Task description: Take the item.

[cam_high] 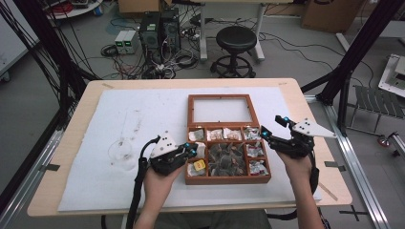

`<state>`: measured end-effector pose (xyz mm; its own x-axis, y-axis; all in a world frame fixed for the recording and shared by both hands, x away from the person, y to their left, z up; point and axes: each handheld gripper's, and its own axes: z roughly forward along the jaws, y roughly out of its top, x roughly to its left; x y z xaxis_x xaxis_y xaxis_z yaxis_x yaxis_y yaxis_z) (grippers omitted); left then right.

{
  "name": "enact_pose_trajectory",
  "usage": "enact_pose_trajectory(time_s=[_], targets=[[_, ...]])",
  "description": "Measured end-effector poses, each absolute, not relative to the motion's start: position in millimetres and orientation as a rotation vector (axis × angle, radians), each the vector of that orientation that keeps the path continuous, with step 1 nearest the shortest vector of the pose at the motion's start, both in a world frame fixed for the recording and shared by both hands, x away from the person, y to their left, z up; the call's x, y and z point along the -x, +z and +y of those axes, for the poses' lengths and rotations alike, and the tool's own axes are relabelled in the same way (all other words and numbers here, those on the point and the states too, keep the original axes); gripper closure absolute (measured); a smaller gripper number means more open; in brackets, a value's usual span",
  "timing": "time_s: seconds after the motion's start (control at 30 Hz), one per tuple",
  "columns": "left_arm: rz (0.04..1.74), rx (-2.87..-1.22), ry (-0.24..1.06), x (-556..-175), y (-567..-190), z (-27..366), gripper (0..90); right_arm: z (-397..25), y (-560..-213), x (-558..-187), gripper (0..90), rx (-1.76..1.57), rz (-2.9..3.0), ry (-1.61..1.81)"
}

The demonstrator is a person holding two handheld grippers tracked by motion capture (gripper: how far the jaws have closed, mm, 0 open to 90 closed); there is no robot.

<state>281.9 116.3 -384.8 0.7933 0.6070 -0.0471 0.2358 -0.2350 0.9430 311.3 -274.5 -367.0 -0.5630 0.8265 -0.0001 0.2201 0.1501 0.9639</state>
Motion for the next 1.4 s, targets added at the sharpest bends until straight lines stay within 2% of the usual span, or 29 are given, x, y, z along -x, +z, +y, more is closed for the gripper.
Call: enact_pose_trajectory(time_s=[1.0,1.4], targets=[[0.647,-1.788,0.398,-278,-380,120,89.4,-271,-366,-311,31.3,-0.981,1.885,1.438],[0.689,-1.678,0.432,-261,-348,157,89.4,-270,-361,-307,31.3,-0.958,1.881,1.46]])
